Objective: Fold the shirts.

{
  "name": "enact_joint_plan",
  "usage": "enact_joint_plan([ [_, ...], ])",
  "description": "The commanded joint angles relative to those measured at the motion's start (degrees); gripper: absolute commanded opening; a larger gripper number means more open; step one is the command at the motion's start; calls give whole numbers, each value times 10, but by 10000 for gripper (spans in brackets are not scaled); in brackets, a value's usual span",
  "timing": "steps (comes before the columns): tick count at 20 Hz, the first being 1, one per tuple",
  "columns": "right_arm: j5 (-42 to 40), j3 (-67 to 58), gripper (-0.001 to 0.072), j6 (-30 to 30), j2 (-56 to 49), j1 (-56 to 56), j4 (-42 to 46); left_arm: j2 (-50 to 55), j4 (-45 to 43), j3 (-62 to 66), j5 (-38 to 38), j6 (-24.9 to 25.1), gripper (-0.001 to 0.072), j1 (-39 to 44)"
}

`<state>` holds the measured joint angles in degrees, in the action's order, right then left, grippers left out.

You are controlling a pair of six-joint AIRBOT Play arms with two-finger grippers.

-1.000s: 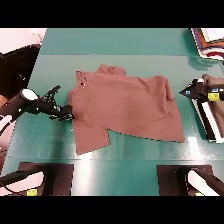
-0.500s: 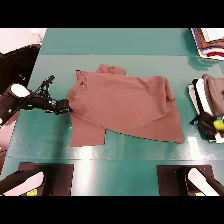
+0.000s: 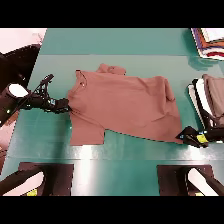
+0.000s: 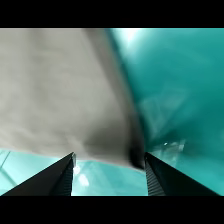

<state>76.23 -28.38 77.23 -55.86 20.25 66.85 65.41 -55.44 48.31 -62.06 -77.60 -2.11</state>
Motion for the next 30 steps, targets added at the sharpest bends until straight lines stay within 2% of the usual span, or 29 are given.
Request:
enact_joint_plan([
  [1,-22,10,437,-1,0,-46,1,-1,0,1,0,0,24,0],
  [2,-21,10,359,-1,0,-56,1,-1,-1,1,-3,0,24,0],
  [3,-18,10,233,-1,0,-66,1,-2,-1,1,-8,0,23,0],
  [4,-14,9,52,-2,2,-76,1,-6,-1,1,-12,0,23,0],
  [5,-12,9,15,-2,9,-87,1,-19,-1,1,-12,-1,22,0],
  [8,-8,-40,14,-2,66,-110,2,-86,-14,27,-17,-17,23,0],
  [10,-6,-129,14,-1,114,-112,2,-137,-27,86,-35,-32,23,0],
  [15,-45,-433,15,-2,174,-111,7,-208,-27,364,-53,-50,23,0],
  [19,-46,-662,14,-2,164,-111,9,-213,-28,608,-50,-66,23,0],
  [23,14,-848,13,-1,115,-111,38,-213,-40,768,-21,-97,22,0],
  [27,81,-959,13,21,55,-111,68,-210,-92,784,-11,-109,22,0],
  [30,91,-901,13,34,32,-111,58,-195,-104,688,-25,-109,22,0],
])
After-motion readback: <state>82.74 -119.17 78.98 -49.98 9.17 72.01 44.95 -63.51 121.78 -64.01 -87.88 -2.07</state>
